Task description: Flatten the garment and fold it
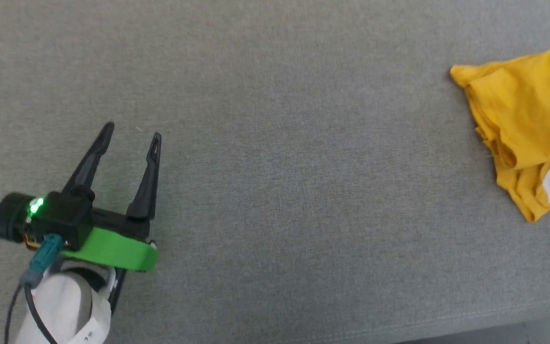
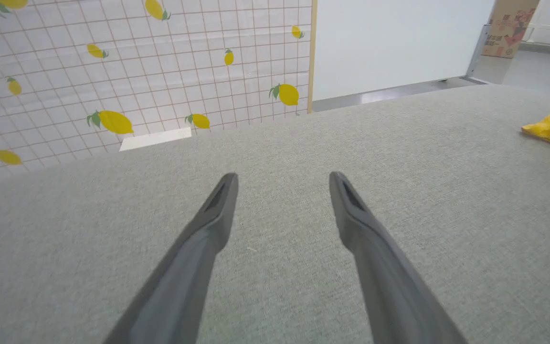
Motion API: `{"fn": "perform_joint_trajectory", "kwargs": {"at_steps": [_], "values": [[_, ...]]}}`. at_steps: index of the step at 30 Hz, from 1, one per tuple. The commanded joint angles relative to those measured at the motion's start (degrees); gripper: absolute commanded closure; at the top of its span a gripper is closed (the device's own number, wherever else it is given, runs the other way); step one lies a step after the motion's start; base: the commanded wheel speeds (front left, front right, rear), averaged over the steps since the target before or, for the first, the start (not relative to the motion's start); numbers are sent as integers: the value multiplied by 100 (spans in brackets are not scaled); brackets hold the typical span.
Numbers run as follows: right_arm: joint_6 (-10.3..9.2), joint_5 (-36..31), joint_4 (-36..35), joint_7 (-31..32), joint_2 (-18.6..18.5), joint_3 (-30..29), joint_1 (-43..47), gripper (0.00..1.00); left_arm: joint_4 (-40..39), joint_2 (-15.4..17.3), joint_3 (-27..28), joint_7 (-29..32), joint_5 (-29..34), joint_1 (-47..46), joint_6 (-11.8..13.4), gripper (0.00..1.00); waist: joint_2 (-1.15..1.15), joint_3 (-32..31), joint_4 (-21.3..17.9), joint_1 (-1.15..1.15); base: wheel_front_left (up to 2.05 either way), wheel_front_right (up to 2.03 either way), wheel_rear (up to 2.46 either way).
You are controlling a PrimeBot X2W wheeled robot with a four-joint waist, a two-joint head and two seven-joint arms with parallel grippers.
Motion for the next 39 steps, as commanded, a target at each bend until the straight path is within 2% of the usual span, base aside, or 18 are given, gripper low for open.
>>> {"fn": "perform_joint_trajectory", "kwargs": {"at_steps": [1,11,21,27,29,30,31,39], "values": [[-10,-77,68,-85,-71,-41,-131,100,-94,78,0,47,45,-190,9,0,0,412,-186,-1,0,0,0],[-10,-516,540,-498,-449,-509,-344,100,-622,372,10,377,168,-604,0,0,0,1008,-311,-1,0,0,0],[-10,-941,1017,-936,-431,-865,-516,100,-964,589,87,670,208,-737,20,0,0,1570,-337,-1,0,0,0],[-10,-1197,1423,-1102,-249,-1087,-772,100,-1096,656,95,759,220,-803,37,0,0,1746,-352,-1,0,0,0],[-10,-1285,1556,-1131,-177,-1188,-848,78,-1092,669,95,771,213,-809,42,0,0,1745,-349,-1,0,0,0],[-10,-1352,1610,-1168,-150,-1214,-874,31,-1082,674,99,771,203,-814,45,0,0,1736,-346,-1,0,0,0],[-10,-1400,1652,-1201,-132,-1229,-891,0,-1073,678,105,770,195,-817,48,0,0,1727,-345,-1,0,0,0],[-10,-1664,1981,-1458,-20,-1249,-1009,0,-1007,647,140,742,107,-812,124,0,0,1606,-348,-1,0,0,0]]}}
